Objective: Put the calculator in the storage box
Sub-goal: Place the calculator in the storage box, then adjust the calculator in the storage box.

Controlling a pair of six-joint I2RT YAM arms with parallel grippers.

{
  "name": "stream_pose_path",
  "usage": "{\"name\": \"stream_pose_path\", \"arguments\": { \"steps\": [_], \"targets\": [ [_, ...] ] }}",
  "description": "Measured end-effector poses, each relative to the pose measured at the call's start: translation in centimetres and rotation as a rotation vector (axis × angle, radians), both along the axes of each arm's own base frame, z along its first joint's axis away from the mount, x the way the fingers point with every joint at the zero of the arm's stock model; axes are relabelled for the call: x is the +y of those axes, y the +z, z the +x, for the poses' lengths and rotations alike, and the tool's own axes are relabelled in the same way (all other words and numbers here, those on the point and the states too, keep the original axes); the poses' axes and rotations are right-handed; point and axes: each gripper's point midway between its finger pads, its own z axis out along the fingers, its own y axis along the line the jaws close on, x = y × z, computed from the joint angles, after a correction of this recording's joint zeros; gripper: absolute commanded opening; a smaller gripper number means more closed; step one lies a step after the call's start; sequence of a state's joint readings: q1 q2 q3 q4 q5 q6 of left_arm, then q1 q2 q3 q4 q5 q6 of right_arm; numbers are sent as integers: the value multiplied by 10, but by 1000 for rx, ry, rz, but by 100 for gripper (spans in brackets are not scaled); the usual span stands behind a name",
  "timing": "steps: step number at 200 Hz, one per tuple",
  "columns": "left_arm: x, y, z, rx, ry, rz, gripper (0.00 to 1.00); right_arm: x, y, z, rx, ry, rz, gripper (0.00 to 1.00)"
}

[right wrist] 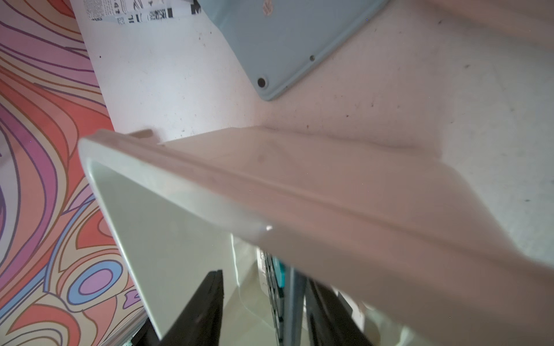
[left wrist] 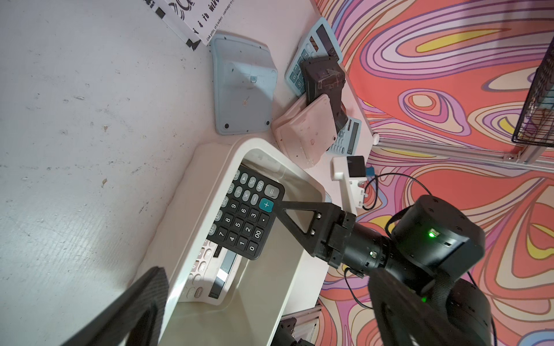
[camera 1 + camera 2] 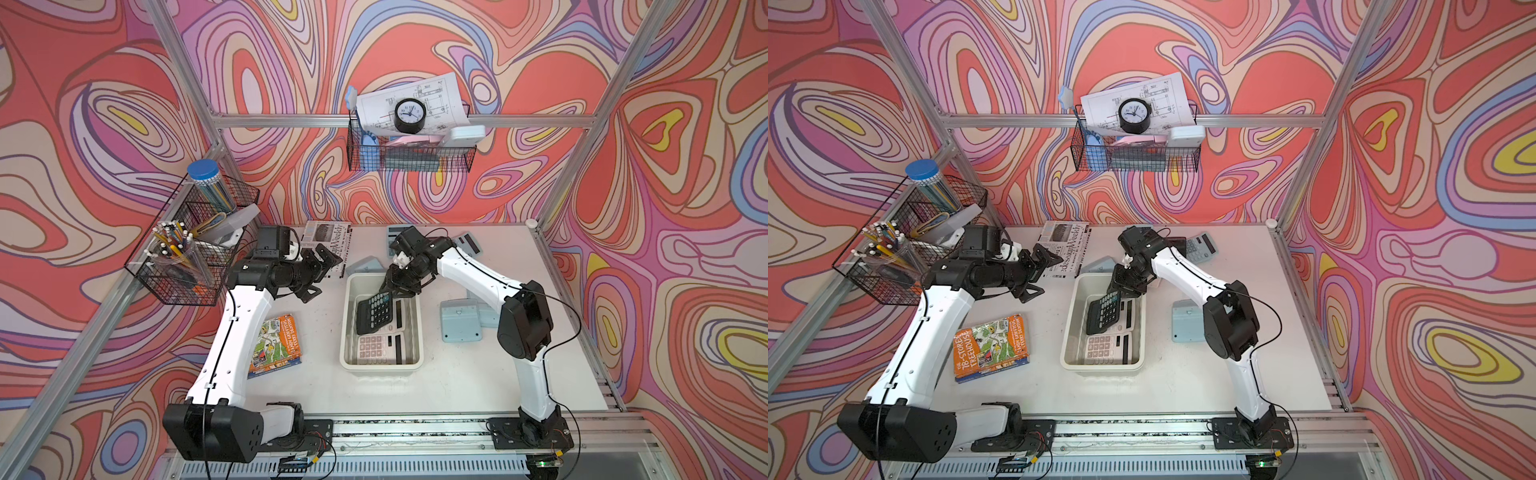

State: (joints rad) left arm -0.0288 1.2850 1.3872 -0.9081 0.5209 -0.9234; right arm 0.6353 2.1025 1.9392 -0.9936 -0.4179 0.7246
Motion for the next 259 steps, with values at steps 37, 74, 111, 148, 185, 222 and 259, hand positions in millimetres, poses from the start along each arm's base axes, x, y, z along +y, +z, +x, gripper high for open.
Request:
{"name": "stream_pose_path", "arguments": {
  "steps": [37, 74, 111, 148, 185, 222, 259],
  "targets": [
    [2, -10, -3, 31, 5, 1, 98, -16, 17, 4, -50, -6, -89, 46],
    [2, -37, -11, 100, 3, -1, 98, -23, 10, -2, -46, 27, -134, 45],
    [-2, -74, -23, 199, -9, -25, 99, -12, -5, -18, -47, 100, -153, 40],
    [-5, -101, -27, 262, -20, -43, 98, 7, -15, -38, -89, 195, -183, 34],
    [-7, -115, -29, 290, -27, -58, 98, 19, -30, -42, -144, 255, -229, 26],
    [-10, -117, -26, 281, -25, -78, 99, 24, -50, -27, -214, 268, -272, 21],
    [-15, -123, -24, 277, -24, -119, 99, 40, -57, -19, -274, 292, -255, 18]
  ]
}}
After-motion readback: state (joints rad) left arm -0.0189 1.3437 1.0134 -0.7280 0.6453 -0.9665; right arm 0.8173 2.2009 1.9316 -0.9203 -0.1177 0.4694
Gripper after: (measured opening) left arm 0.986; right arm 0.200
